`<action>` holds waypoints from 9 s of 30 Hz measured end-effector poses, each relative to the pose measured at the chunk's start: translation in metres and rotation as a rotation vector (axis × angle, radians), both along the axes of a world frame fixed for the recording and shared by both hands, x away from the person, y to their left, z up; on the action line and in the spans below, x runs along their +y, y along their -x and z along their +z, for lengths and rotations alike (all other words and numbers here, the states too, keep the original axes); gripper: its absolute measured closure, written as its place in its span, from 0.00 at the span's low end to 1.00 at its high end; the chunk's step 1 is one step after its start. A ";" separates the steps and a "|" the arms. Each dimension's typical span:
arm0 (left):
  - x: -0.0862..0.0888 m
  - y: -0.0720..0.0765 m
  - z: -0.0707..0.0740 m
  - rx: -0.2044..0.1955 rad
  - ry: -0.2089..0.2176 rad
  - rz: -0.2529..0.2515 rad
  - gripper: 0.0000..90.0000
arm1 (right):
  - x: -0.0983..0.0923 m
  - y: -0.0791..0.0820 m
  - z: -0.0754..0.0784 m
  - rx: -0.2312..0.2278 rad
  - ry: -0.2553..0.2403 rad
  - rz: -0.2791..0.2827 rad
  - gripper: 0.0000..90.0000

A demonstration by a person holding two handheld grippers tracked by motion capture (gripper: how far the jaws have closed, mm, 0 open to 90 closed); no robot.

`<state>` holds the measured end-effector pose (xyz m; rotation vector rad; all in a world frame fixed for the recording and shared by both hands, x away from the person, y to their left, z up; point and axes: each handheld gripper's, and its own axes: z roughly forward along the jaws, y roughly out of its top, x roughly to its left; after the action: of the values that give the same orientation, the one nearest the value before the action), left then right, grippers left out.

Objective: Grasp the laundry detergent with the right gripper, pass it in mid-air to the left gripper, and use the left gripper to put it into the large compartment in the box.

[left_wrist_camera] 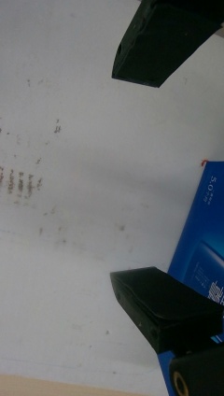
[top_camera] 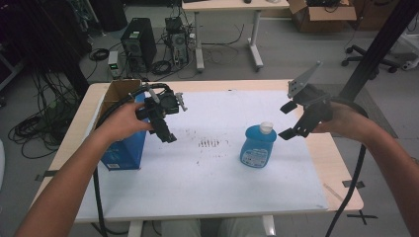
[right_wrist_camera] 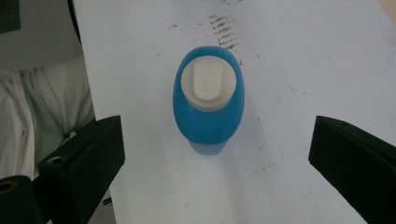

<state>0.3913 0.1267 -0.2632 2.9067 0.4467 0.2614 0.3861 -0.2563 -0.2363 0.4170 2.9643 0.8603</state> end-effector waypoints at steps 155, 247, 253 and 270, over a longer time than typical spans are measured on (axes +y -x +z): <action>-0.011 -0.002 -0.007 0.001 -0.019 -0.003 0.06 | -0.011 0.015 -0.155 -0.098 -0.529 -0.106 0.04; -0.032 0.023 0.026 -0.043 -0.007 -0.048 0.06 | -0.012 0.032 -0.109 -0.191 -0.639 -0.027 0.48; -0.037 0.030 0.034 -0.046 -0.005 -0.057 0.06 | -0.010 0.036 -0.101 -0.176 -0.644 -0.005 0.48; -0.047 0.053 0.057 -0.055 0.007 -0.090 0.06 | 0.015 0.033 -0.080 -0.158 -0.608 0.095 0.48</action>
<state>0.3387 0.0800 -0.2060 2.8952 0.3070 0.3254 0.3526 -0.2415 -0.3162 0.2009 2.5428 1.7165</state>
